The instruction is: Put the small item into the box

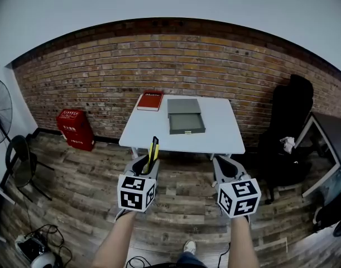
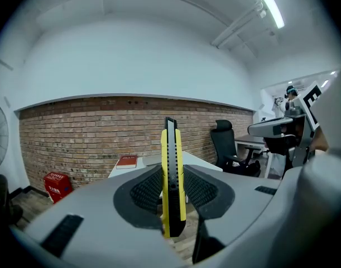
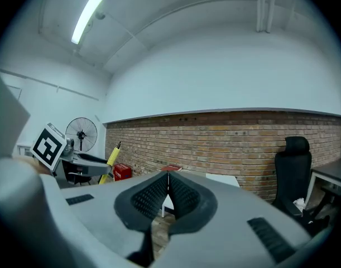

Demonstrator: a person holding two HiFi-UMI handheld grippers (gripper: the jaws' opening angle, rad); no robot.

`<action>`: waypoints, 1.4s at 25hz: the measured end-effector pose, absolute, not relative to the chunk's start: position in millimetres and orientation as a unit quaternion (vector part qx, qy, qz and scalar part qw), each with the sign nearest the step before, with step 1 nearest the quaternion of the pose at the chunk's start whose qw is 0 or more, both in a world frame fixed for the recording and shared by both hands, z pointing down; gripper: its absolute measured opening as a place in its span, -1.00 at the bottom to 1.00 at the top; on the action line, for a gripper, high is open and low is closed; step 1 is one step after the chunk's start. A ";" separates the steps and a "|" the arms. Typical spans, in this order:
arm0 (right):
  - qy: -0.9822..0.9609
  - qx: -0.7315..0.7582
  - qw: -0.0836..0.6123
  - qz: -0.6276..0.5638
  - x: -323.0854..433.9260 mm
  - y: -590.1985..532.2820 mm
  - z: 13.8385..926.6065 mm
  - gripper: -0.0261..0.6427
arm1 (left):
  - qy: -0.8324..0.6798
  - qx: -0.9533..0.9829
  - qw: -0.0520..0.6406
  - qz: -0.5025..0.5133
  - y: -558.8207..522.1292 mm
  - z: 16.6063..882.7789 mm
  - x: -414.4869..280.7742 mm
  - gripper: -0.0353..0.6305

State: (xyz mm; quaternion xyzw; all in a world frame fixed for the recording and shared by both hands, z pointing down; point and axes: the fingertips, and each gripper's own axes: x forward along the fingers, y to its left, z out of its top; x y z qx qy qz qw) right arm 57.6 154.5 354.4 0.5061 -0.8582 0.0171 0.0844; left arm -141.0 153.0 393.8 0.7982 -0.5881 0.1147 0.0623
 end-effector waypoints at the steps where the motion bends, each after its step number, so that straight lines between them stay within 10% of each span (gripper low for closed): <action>1: -0.860 0.503 0.085 0.017 60.8 144.2 353.4 -0.86 | -0.590 0.796 0.063 0.117 144.5 393.1 -137.7 -0.50; 35: -0.894 0.437 0.088 0.039 118.6 -56.7 373.4 -0.86 | -0.631 0.757 0.075 0.153 -33.6 406.8 -75.5 -0.50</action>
